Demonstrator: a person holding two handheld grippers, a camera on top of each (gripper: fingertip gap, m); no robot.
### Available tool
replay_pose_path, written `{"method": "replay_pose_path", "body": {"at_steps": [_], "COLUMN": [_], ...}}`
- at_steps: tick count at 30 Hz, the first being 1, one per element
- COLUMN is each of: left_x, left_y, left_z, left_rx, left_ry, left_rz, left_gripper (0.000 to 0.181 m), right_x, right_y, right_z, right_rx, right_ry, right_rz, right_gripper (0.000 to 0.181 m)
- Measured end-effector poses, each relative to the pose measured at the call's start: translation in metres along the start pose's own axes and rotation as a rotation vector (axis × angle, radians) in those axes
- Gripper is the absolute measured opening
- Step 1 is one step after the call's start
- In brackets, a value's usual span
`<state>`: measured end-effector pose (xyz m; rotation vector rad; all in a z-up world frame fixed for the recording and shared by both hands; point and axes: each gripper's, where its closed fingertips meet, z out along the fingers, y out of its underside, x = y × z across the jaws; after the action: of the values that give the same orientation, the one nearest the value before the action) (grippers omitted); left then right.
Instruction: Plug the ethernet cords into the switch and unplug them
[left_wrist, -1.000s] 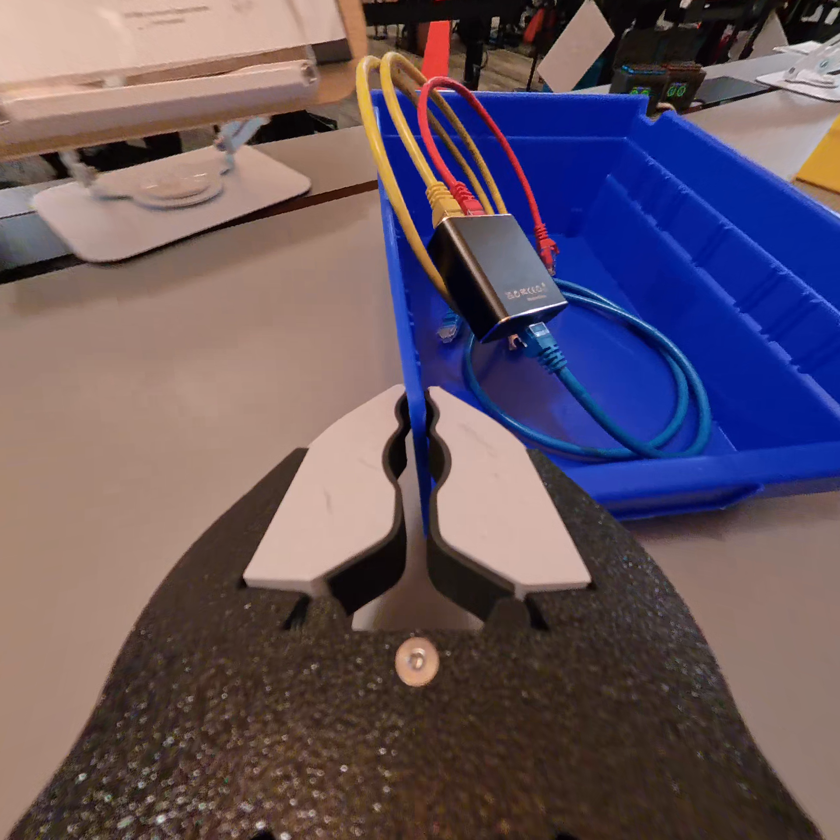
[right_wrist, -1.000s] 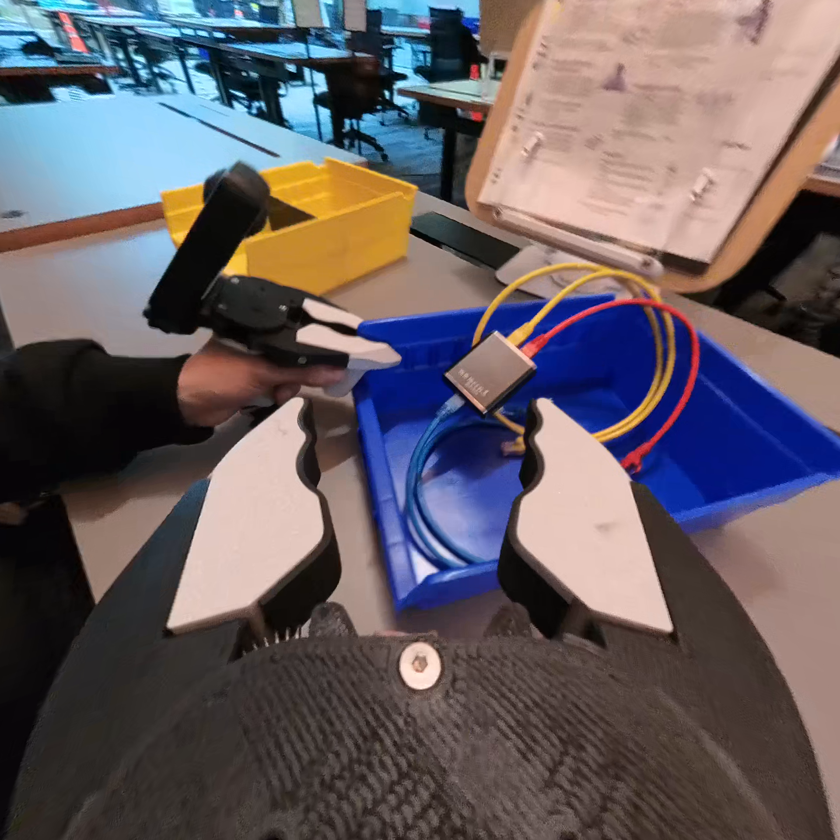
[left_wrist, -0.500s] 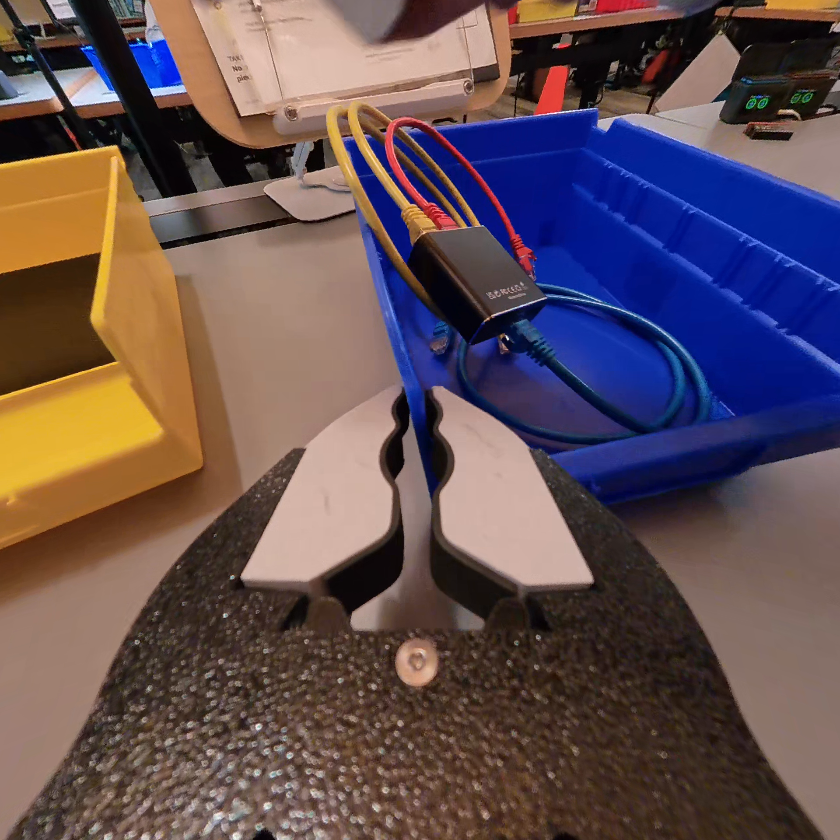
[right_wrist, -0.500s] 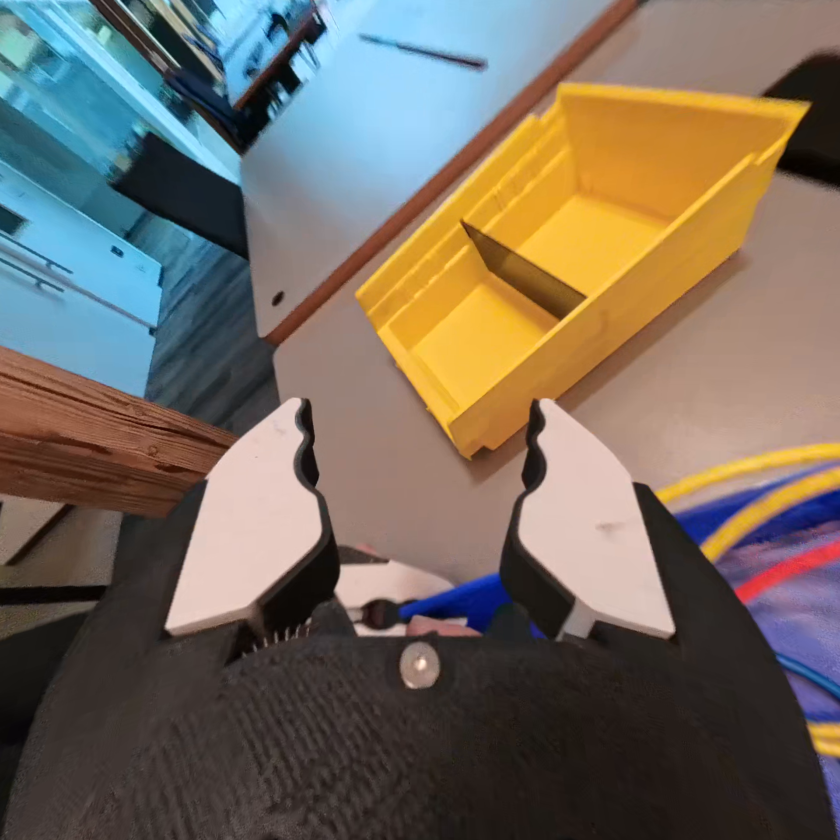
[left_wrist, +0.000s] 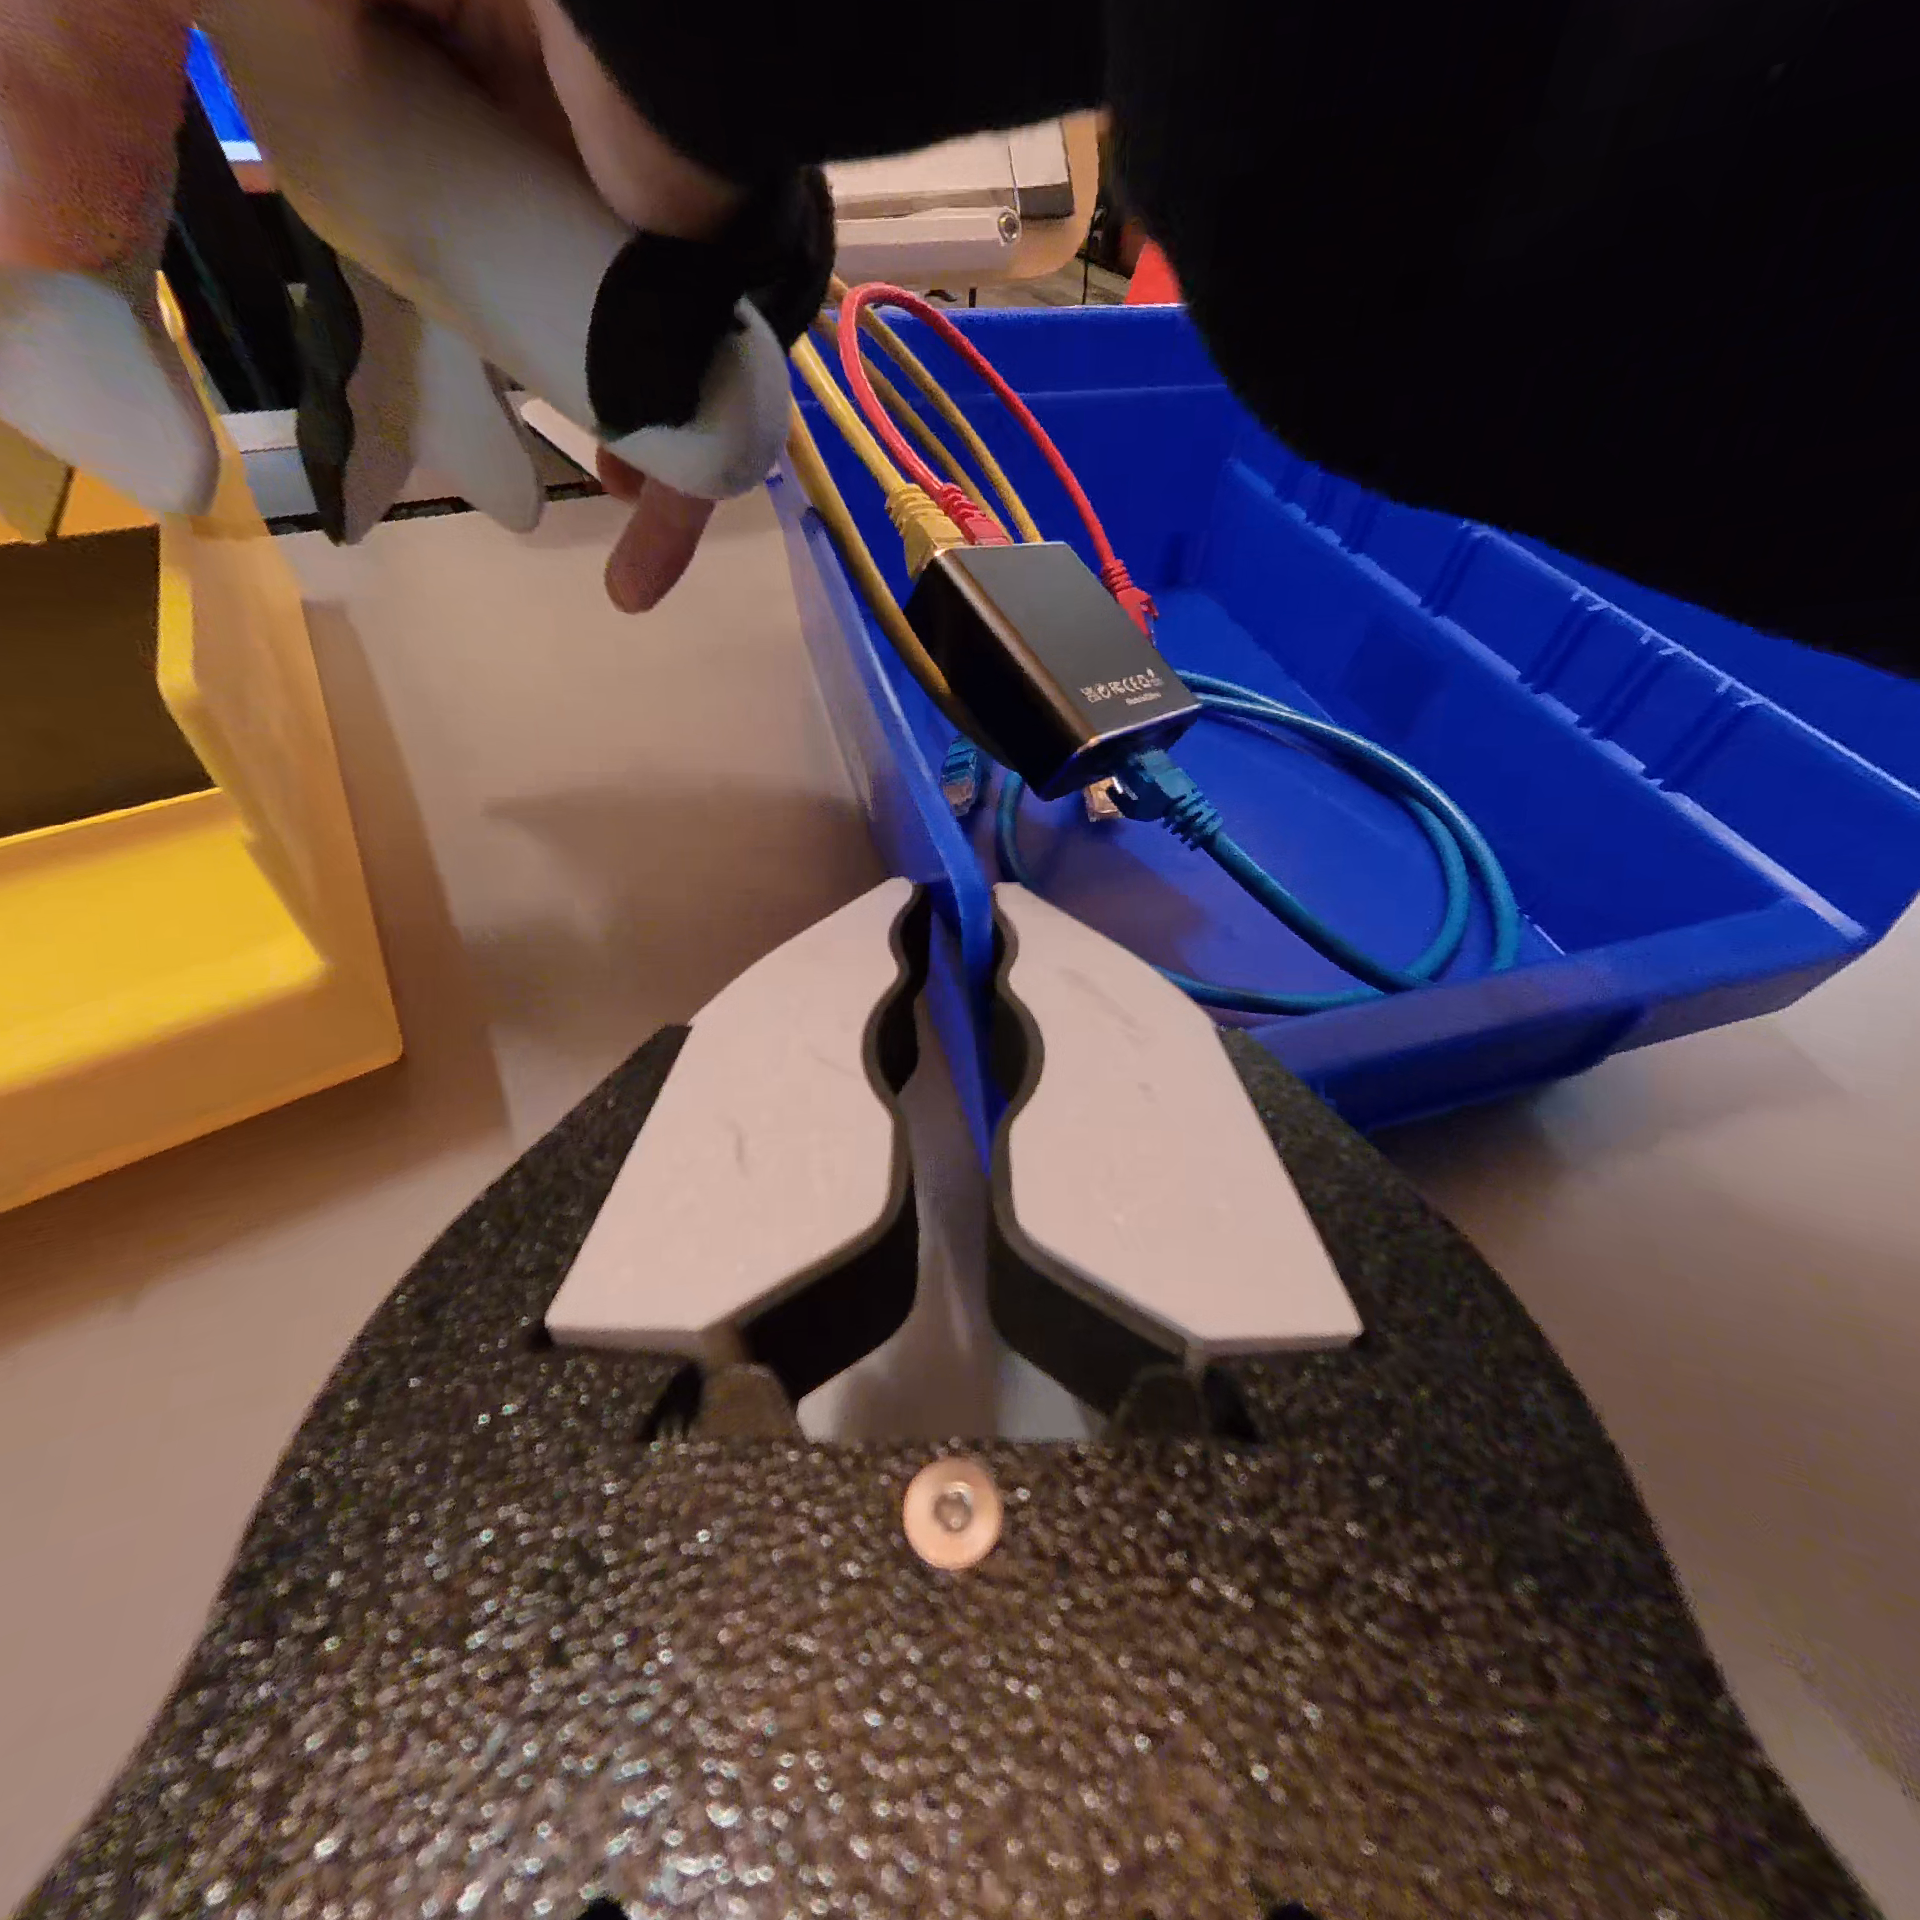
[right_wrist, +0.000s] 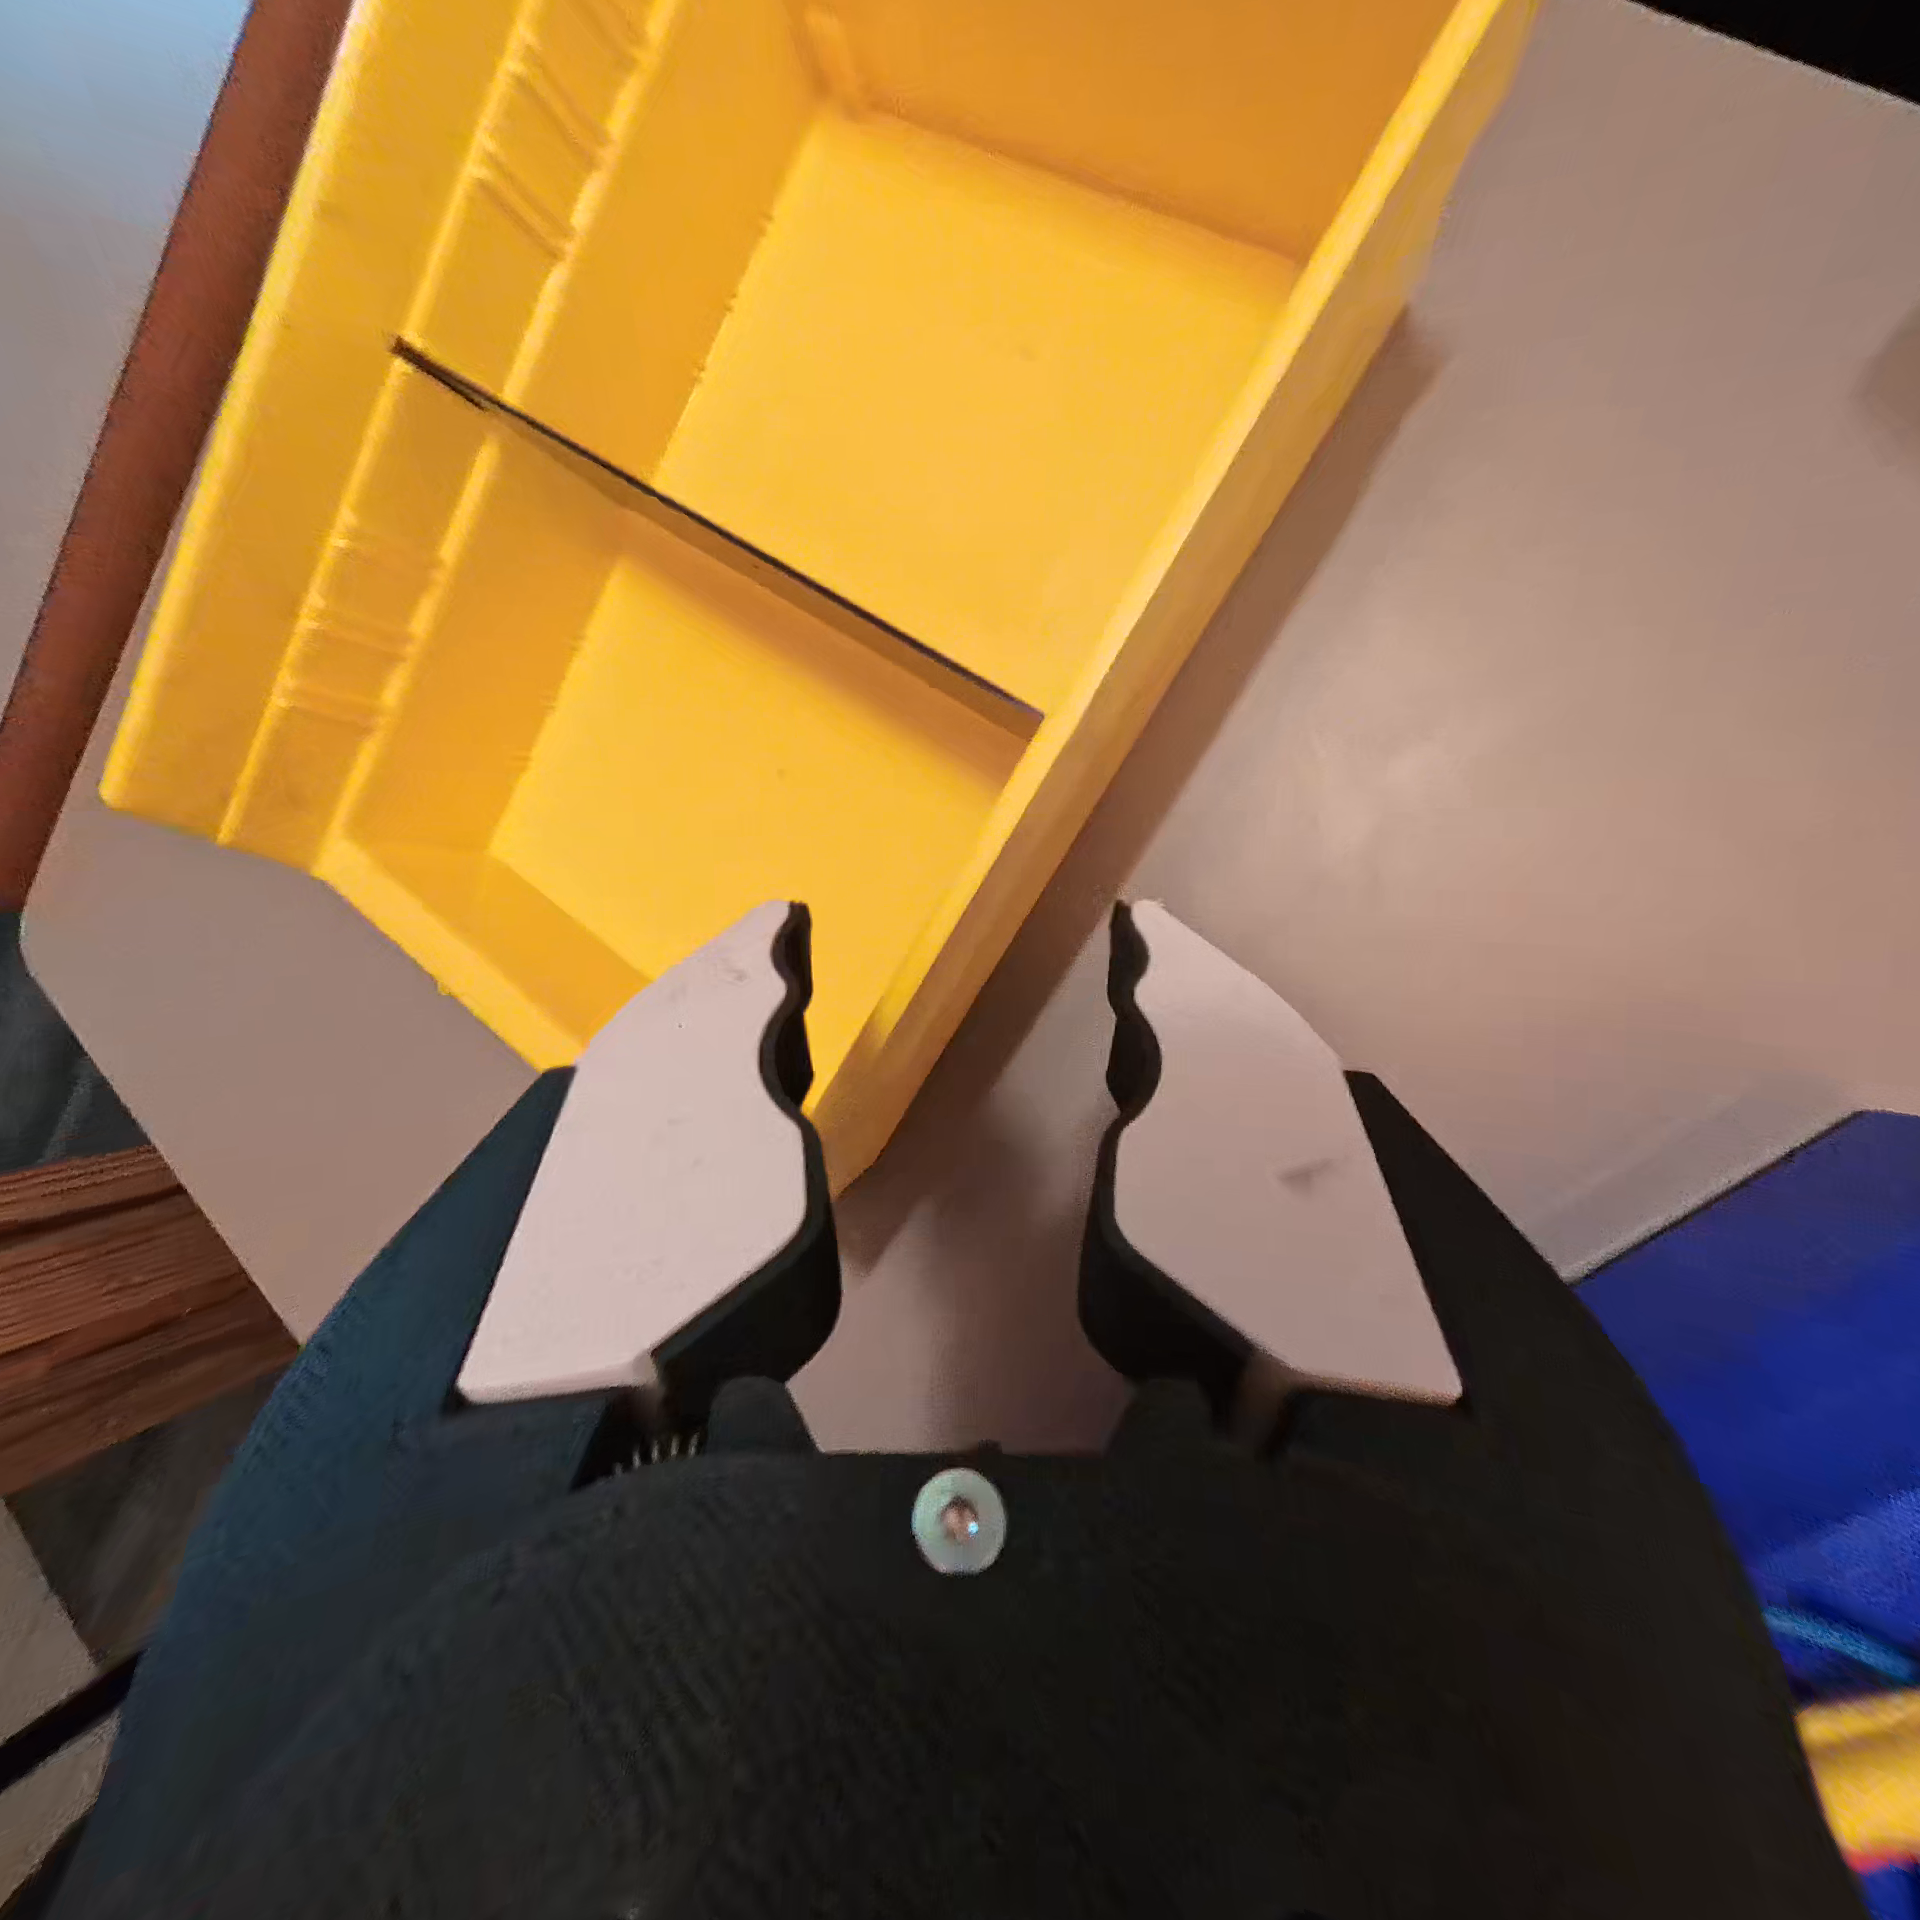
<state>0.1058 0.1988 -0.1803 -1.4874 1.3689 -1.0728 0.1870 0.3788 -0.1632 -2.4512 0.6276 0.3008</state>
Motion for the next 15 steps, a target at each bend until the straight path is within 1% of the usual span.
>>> {"method": "replay_pose_path", "body": {"at_steps": [1, 4, 5, 6, 7, 9, 11, 12, 14, 15], "left_x": [0.000, -0.001, -0.002, -0.003, -0.004, -0.006, -0.009, -0.010, -0.012, -0.012], "left_y": [0.000, 0.000, 0.000, 0.000, 0.000, 0.000, -0.001, -0.002, -0.004, -0.004], "left_z": [0.000, 0.001, 0.001, 0.001, 0.001, 0.001, 0.001, 0.001, 0.001, 0.000], "left_rx": [0.000, -0.004, -0.005, -0.005, -0.004, -0.001, 0.004, 0.010, 0.022, 0.023], "left_ry": [0.006, 0.028, 0.036, 0.043, 0.045, 0.036, 0.012, -0.007, -0.045, -0.062], "left_rz": [-0.006, -0.039, -0.053, -0.066, -0.077, -0.086, -0.070, -0.046, 0.037, 0.089], "left_gripper": [0.009, 0.009, 0.009, 0.009, 0.009, 0.009, 0.008, 0.008, 0.007, 0.007], "right_x": [0.000, -0.010, -0.013, -0.016, -0.016, -0.015, -0.013, -0.011, -0.001, 0.002], "right_y": [0.000, 0.013, 0.019, 0.024, 0.027, 0.028, 0.030, 0.029, 0.027, 0.026], "right_z": [0.004, 0.023, 0.031, 0.038, 0.045, 0.054, 0.061, 0.064, 0.065, 0.066], "right_rx": [0.006, -0.044, -0.070, -0.093, -0.104, -0.095, -0.108, -0.113, -0.129, -0.142], "right_ry": [-0.002, -0.064, -0.080, -0.095, -0.084, -0.061, -0.036, -0.018, 0.056, 0.083], "right_rz": [0.022, 0.077, 0.103, 0.110, 0.107, 0.070, 0.037, 0.028, -0.016, -0.060], "right_gripper": [0.057, 0.062, 0.060, 0.051, 0.052, 0.059, 0.061, 0.058, 0.040, 0.034]}}
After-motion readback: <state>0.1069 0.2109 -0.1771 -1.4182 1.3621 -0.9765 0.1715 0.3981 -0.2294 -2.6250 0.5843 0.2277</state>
